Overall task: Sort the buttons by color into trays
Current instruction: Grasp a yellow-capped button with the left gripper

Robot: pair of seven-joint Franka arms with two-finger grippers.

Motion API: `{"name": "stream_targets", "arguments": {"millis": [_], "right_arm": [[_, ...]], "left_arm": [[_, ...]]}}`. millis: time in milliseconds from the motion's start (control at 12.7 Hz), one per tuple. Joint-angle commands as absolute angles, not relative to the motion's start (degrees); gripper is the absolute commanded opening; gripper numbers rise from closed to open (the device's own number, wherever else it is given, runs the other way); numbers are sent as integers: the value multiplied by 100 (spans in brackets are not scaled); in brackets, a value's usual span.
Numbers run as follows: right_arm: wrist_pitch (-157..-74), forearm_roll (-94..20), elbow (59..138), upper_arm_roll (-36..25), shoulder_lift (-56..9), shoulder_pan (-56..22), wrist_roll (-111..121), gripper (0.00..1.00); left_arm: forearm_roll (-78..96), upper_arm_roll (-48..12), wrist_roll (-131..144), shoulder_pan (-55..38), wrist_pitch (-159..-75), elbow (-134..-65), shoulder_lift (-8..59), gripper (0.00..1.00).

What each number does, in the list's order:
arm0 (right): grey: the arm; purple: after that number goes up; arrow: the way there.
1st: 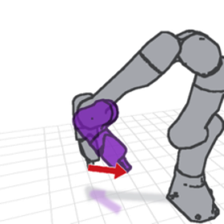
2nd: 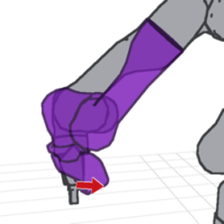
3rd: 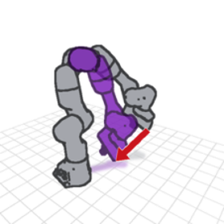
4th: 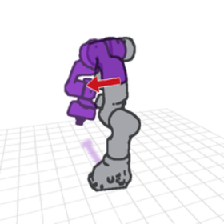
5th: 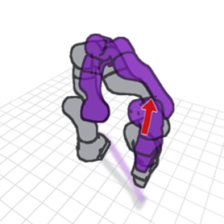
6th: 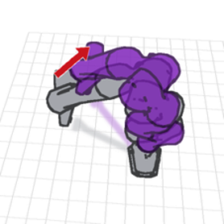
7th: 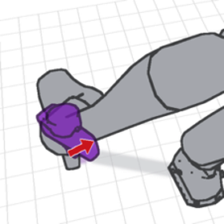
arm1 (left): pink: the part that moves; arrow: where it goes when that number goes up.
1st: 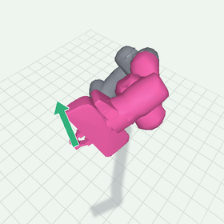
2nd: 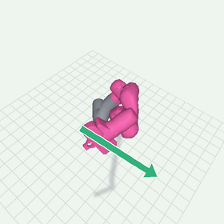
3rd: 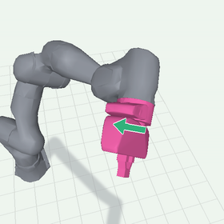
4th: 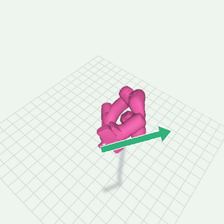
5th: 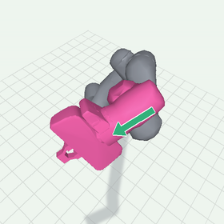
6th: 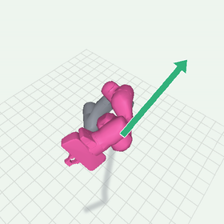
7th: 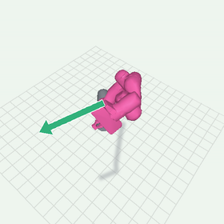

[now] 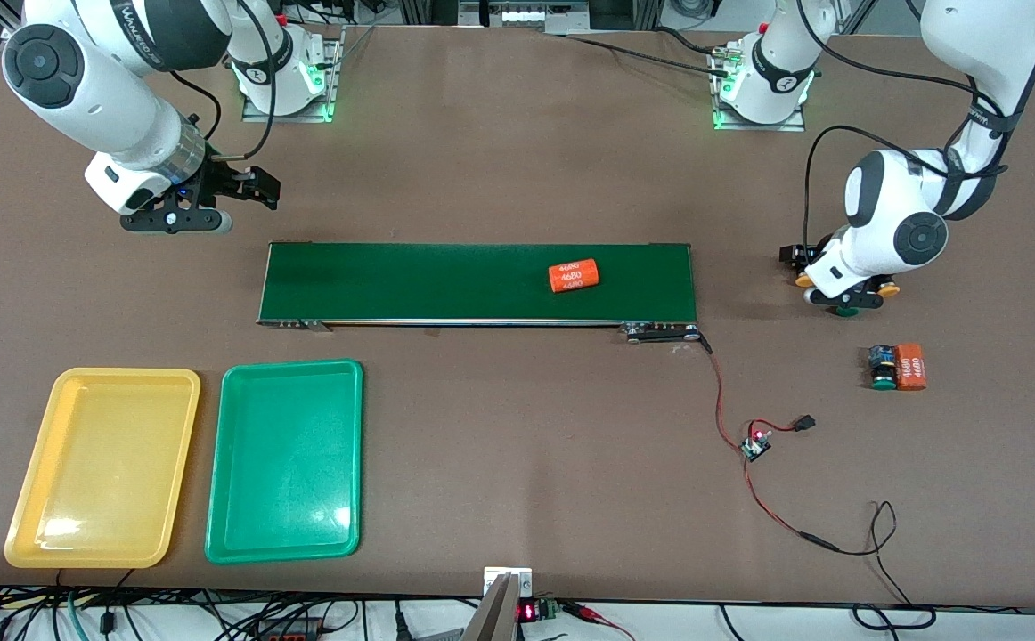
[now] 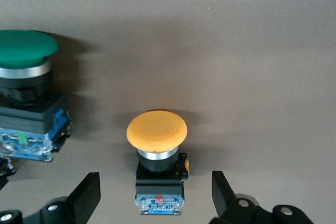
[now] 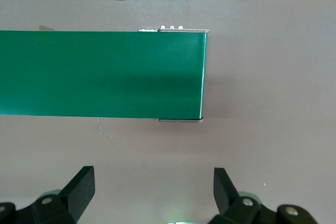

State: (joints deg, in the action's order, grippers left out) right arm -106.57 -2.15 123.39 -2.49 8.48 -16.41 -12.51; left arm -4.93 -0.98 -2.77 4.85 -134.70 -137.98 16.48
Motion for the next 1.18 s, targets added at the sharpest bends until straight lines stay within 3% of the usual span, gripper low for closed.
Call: {"name": "stream_targets", "arguments": {"millis": [0,236,472,708,1101], "right_arm": [[-10652,-272,12410,-281,923,-1679,-1292,100],[-10652,-272,12401,-281,923,-1679,-1292,100],[-10626,-272,12401,-281,923,-1670,-1283,100],[-10600,-272,12384,-290,914,-1652,-1257,100],[-10600,-272,12366,-308,914,-1644,-1230,100]], "left_arm": [[-422,-9,-343,387,-13553,-13816,1740,47],[-431,-26,-316,387,-13168,-13729,1626,18],[-378,-297,-316,396,-12404,-13318,1179,16],[-186,-1105,-238,352,-10745,-12054,1186,16],[1096,-1828,946,98,-10958,-11514,1511,16]]}}
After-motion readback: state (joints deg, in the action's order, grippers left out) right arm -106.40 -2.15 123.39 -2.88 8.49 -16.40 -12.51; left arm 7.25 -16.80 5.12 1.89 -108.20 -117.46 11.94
